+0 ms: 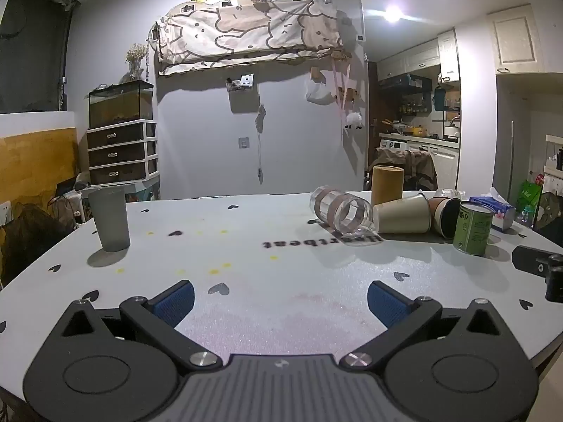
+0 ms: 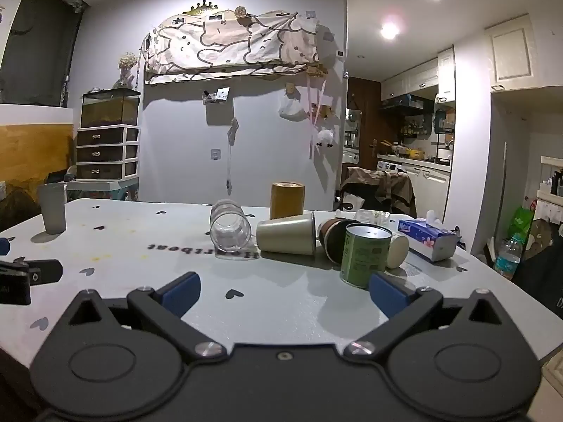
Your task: Flip cup upright
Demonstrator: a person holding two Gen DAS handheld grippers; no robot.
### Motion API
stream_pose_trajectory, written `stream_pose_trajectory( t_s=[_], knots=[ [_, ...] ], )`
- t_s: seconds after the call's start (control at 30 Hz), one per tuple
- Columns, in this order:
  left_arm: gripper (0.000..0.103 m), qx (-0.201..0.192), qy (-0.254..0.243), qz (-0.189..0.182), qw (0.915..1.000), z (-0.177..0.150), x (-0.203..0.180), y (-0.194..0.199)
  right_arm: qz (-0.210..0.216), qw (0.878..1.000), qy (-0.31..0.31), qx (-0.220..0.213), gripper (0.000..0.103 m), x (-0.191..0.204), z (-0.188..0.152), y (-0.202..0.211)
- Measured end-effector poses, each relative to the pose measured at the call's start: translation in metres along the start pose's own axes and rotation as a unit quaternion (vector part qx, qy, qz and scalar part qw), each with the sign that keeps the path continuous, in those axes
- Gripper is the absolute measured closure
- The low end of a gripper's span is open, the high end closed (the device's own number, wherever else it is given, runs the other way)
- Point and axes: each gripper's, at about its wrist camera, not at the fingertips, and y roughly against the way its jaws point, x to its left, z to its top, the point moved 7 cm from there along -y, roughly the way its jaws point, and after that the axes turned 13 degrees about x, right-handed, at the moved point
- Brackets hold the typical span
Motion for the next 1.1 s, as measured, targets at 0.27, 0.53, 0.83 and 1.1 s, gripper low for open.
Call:
stream_pose_trajectory(
  t_s=[0.27,0.53,0.83,1.1],
  knots=[
    [0.000,0.000,0.003,-0.003,1.0000,0.0002,0.0004,0.0007,0.000,1.000,0.000,0.003,0.000,-0.0001,-0.0002,-0.0001],
    [0.000,-0.001,0.004,-0.002,1.0000,0.0007,0.0018,0.0022,0.001,1.000,0.000,0.003,0.000,0.0008,0.0001,-0.0010],
    [0.000,0.000,0.004,-0.003,1.0000,0.0001,0.0006,0.0007,0.000,1.000,0.001,0.003,0.000,0.0026,0.0005,-0.0012],
    [0.000,0.000,0.005,-0.004,1.0000,0.0015,0.0016,-0.0006,0.000,1.000,0.001,0.003,0.000,0.0037,0.0010,-0.0016]
  ],
)
